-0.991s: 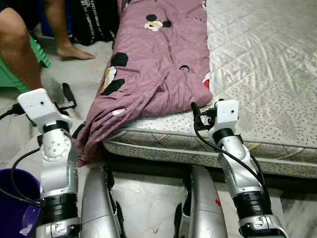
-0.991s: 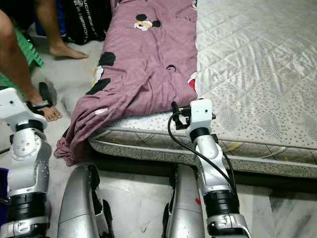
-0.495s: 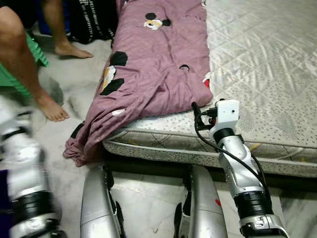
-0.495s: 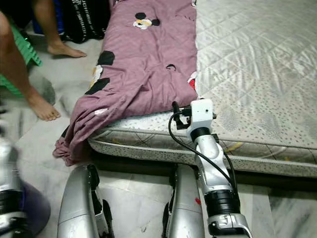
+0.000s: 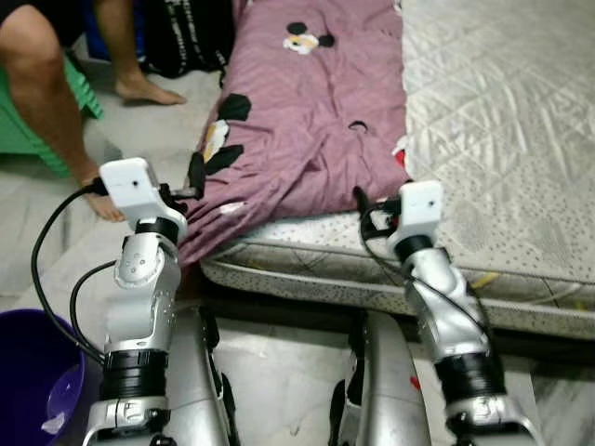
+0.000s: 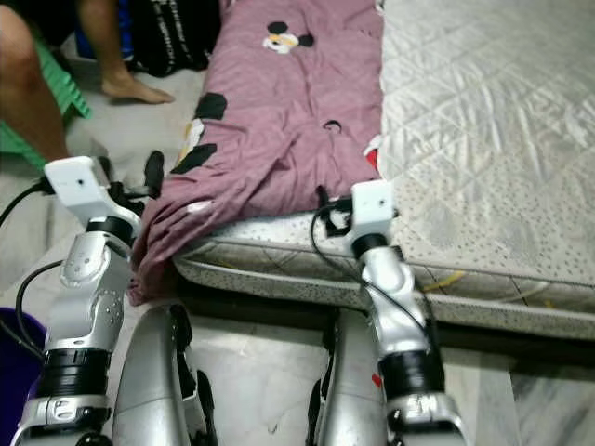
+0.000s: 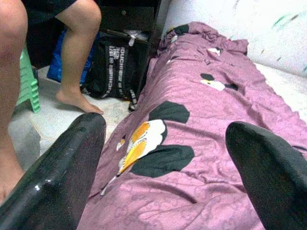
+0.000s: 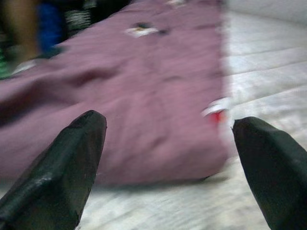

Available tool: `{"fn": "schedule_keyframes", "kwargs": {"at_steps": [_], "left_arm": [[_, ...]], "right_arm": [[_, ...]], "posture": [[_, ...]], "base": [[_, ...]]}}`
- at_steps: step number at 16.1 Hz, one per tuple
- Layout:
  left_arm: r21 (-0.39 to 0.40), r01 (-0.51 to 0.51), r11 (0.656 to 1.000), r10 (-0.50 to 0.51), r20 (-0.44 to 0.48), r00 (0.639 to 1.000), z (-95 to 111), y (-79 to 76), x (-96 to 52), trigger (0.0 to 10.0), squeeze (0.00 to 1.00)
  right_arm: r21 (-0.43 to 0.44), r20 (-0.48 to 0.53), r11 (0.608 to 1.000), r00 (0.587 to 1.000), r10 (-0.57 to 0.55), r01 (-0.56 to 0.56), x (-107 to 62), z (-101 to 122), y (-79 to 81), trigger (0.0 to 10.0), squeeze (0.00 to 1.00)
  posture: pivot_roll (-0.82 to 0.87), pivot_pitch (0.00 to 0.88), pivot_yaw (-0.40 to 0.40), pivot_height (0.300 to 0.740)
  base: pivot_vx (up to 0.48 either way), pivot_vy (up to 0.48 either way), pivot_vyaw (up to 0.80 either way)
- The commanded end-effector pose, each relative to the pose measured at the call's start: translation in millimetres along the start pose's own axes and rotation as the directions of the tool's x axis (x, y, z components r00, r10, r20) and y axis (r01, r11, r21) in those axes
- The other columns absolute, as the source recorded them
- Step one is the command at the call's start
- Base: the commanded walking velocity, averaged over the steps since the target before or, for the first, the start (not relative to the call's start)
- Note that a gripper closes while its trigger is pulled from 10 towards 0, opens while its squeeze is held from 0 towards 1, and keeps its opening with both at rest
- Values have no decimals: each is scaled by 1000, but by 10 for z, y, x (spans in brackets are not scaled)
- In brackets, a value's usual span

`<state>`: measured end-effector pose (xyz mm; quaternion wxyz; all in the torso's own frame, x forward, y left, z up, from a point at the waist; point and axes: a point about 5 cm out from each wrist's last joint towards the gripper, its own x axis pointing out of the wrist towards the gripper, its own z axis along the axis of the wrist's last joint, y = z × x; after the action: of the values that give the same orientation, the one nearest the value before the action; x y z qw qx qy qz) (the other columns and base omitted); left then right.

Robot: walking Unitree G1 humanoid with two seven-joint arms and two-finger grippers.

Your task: Clean up the room

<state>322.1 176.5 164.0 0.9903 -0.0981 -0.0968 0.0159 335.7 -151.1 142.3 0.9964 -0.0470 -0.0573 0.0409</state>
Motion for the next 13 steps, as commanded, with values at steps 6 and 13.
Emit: {"fn": "schedule_keyframes", "kwargs": {"at_steps": [6, 13], "left_arm": [[-22, 41, 999, -42, -54, 998, -114, -71, -84, 10000, 0], [-49, 94, 994, -99, -91, 991, -167, -233, -177, 10000, 0]], "right_arm": [[-50, 111, 974, 970, -215, 221, 225, 368, -445, 10000, 0], [58, -9, 994, 996, 89, -88, 77, -13, 276, 10000, 0]], "posture": [[-24, 187, -35, 526], [14, 218, -19, 526]], "base": [[0, 0, 0], [0, 0, 0]]}}
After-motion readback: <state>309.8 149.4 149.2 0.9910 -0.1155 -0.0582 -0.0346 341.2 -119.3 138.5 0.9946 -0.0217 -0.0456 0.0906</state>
